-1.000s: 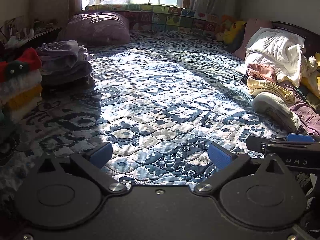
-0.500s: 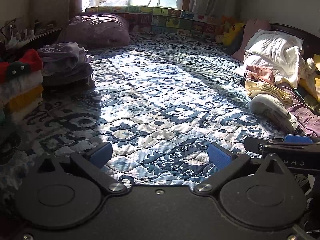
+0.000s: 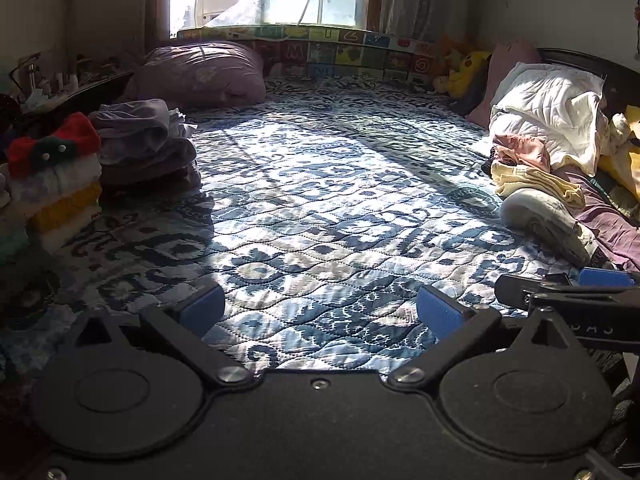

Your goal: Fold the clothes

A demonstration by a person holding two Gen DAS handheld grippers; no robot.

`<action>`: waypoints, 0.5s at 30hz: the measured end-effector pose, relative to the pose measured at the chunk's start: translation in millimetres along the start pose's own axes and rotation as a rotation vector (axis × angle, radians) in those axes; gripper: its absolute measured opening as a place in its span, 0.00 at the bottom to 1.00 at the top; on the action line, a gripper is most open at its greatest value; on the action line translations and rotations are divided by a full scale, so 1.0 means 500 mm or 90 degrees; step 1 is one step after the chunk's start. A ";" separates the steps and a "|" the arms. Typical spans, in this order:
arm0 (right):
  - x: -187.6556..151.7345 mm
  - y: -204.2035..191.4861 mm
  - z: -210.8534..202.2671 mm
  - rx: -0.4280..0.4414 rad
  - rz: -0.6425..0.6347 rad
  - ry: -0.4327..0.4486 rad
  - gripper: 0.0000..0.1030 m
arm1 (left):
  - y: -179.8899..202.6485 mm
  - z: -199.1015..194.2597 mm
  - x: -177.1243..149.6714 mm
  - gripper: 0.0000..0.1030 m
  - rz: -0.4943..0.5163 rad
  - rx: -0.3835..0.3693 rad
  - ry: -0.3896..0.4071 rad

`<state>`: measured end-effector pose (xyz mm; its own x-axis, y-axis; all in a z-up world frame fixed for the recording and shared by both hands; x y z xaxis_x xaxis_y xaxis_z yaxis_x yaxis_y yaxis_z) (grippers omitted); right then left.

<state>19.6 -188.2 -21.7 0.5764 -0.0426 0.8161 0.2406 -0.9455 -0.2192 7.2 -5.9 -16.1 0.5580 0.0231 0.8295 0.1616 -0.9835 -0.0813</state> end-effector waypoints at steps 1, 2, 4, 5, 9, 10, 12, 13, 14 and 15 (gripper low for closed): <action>0.000 -0.001 -0.008 -0.002 -0.002 0.005 1.00 | 0.000 -0.007 -0.001 1.00 0.000 0.001 0.004; 0.000 -0.003 -0.016 -0.003 -0.003 0.010 1.00 | 0.000 -0.014 -0.001 1.00 -0.001 0.001 0.010; -0.001 -0.006 -0.031 -0.003 -0.005 0.021 1.00 | 0.001 -0.031 -0.003 1.00 -0.002 0.003 0.022; -0.002 -0.006 -0.038 -0.003 -0.004 0.025 1.00 | 0.002 -0.039 -0.003 1.00 0.000 0.003 0.033; -0.007 0.002 -0.071 0.000 0.000 0.054 1.00 | 0.012 -0.064 -0.001 1.00 0.008 -0.009 0.069; -0.007 0.005 -0.077 0.000 0.000 0.060 1.00 | 0.016 -0.067 0.003 1.00 0.010 -0.012 0.072; -0.004 0.014 -0.085 0.004 0.007 0.077 1.00 | 0.024 -0.073 0.009 1.00 0.015 -0.018 0.079; -0.001 0.019 -0.088 0.008 0.012 0.085 1.00 | 0.028 -0.075 0.012 1.00 0.017 -0.021 0.082; 0.002 0.025 -0.089 0.011 0.020 0.090 1.00 | 0.033 -0.076 0.018 1.00 0.018 -0.024 0.084; 0.006 0.033 -0.089 0.015 0.028 0.098 1.00 | 0.039 -0.074 0.023 1.00 0.019 -0.031 0.086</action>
<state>-9.4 -218.2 0.8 0.4612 -0.1342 0.8771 0.2367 -0.9341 -0.2674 -13.2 -31.3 12.5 0.4467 -0.0279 0.8942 0.1051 -0.9909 -0.0835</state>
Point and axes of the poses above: each gripper's, at about its wrist camera, not at the fingertips, and z roughly the way its jaws point, y to its right, x to its top, the point moved 6 cm from there along z, roughly the way its jaws point, and after that the axes turned 13 degrees about x, right-handed, at the moved point
